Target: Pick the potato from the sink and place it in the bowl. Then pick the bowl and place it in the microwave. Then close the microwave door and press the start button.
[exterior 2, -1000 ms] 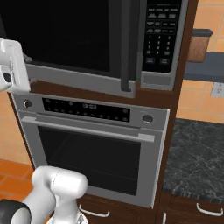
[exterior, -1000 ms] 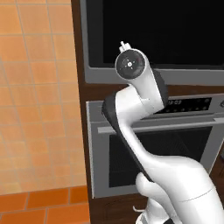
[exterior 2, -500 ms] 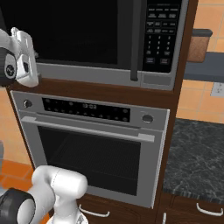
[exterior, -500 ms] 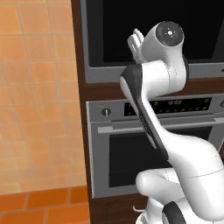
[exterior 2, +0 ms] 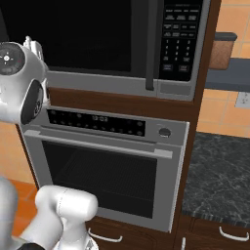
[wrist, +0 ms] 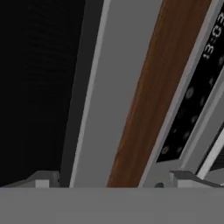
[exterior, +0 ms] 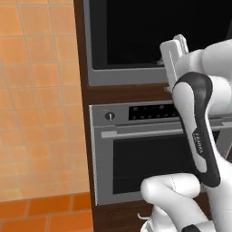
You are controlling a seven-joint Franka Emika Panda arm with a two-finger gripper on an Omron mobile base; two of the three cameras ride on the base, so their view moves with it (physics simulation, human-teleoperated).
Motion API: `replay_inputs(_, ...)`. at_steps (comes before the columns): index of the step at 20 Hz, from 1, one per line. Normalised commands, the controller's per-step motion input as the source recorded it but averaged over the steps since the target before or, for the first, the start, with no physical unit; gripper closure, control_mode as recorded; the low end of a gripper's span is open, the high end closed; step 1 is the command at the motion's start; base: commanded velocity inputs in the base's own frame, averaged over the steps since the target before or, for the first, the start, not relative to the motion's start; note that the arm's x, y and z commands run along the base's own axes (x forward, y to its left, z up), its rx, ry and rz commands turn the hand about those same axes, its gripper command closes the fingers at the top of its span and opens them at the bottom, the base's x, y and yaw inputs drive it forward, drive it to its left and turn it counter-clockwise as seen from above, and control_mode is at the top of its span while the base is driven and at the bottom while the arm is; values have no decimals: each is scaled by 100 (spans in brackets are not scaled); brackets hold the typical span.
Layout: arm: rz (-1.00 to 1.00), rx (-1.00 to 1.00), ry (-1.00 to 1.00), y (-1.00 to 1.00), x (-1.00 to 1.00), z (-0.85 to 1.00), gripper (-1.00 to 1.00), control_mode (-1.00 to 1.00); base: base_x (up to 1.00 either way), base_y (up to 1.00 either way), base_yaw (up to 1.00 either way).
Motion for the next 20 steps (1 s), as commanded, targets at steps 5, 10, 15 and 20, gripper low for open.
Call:
replay_inputs(5, 3, 23, -9, -85, -100, 0, -100, -100, 0, 0, 0)
replay_inputs(10, -8, 20, -1, -100, -53, 3, -100, -100, 0, 0, 0)
replay_inputs(15, -15, 18, 0, -100, -14, 0, -100, -100, 0, 0, 0)
replay_inputs(20, -17, 16, 0, -100, 0, 7, -100, -100, 0, 0, 0)
